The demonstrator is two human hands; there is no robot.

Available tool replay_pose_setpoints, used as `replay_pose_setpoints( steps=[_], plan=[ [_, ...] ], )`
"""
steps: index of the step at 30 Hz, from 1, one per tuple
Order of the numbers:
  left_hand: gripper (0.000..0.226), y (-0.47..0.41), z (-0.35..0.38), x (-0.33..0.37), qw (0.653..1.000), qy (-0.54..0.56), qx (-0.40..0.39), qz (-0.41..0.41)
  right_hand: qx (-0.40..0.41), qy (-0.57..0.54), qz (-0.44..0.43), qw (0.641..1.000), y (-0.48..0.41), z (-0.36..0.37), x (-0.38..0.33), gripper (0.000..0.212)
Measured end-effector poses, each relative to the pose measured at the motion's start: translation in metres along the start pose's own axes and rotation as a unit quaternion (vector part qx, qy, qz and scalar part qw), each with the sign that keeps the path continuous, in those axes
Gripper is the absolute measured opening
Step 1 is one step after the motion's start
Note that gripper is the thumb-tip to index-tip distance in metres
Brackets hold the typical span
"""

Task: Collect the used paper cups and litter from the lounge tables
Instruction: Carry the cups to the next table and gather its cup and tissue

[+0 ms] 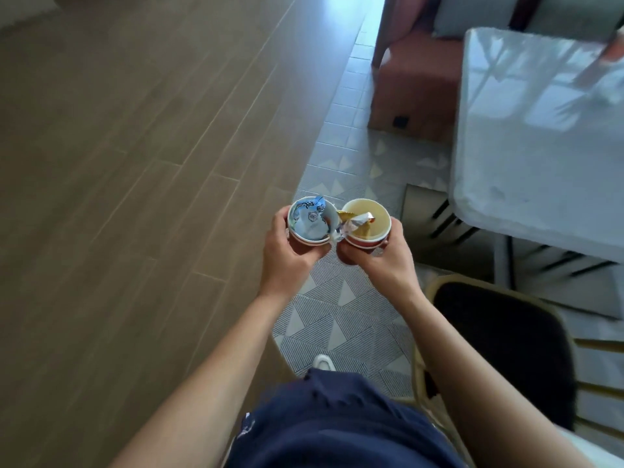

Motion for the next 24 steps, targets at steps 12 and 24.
replay_pose_setpoints(
  steps=[12,24],
  plan=[
    [0.073,-0.162,0.095,-0.013,0.993,0.019,-0.110,0.034,0.133,-0.028,0.059,0.989,-0.128,-0.050,-0.023,0.062],
    [0.075,-0.319,0.179,-0.011,0.956,0.021,-0.260,0.136,0.271,-0.077,0.090,0.955,-0.242,-0.071,-0.054,0.068]
  ],
)
Point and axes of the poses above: each hand's wrist, its own y-axis away from the middle knuckle, its own z-axis out of the palm, x = y × z, the point moved 5 cm from there along -y, towards the middle knuckle, and after that the axes turned 12 degrees about z, right-handed, at the moved point
